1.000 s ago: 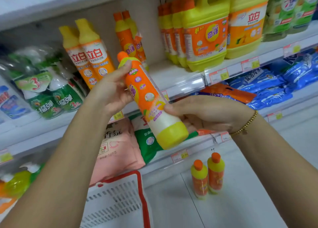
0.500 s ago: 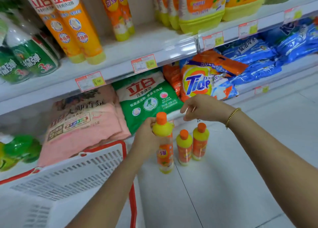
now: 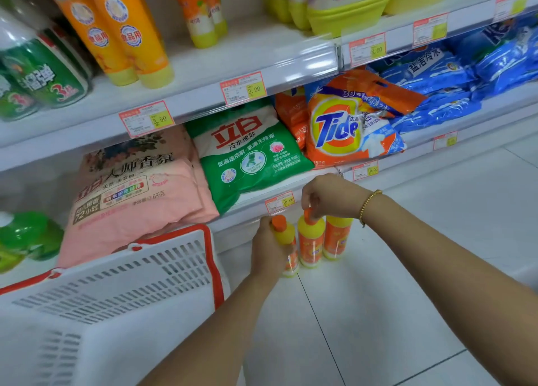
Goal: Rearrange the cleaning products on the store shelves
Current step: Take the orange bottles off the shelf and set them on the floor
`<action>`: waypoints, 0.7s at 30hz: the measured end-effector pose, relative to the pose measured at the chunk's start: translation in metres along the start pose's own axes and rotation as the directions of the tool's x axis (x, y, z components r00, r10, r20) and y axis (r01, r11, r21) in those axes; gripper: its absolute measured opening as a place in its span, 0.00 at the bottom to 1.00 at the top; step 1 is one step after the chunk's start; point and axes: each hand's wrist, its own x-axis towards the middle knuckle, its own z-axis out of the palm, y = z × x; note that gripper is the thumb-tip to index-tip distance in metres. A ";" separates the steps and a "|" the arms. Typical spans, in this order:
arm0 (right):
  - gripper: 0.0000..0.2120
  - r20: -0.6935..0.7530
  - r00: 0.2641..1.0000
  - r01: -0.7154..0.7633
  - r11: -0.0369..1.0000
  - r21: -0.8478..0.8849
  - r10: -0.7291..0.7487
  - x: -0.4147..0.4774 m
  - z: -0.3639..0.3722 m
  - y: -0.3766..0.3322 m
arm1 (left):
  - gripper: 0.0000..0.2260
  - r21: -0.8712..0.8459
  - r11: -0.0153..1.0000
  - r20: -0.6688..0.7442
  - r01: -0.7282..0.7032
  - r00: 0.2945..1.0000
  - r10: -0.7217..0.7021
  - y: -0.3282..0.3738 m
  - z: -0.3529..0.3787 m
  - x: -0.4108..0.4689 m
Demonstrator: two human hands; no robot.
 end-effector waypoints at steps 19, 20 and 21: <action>0.09 -0.842 0.539 0.389 0.896 0.213 -0.034 0.054 -0.147 -0.054 | 0.08 0.144 0.861 -0.287 -0.488 0.812 0.508 0.177 -0.125 0.048; 0.10 -0.854 0.519 0.351 0.913 0.208 -0.005 0.069 -0.155 -0.052 | 0.06 0.121 0.857 -0.322 -0.501 0.797 0.512 0.191 -0.131 0.065; 0.10 -0.849 0.528 0.277 0.942 0.192 0.017 0.085 -0.160 -0.049 | 0.04 0.115 0.854 -0.352 -0.507 0.783 0.512 0.203 -0.137 0.084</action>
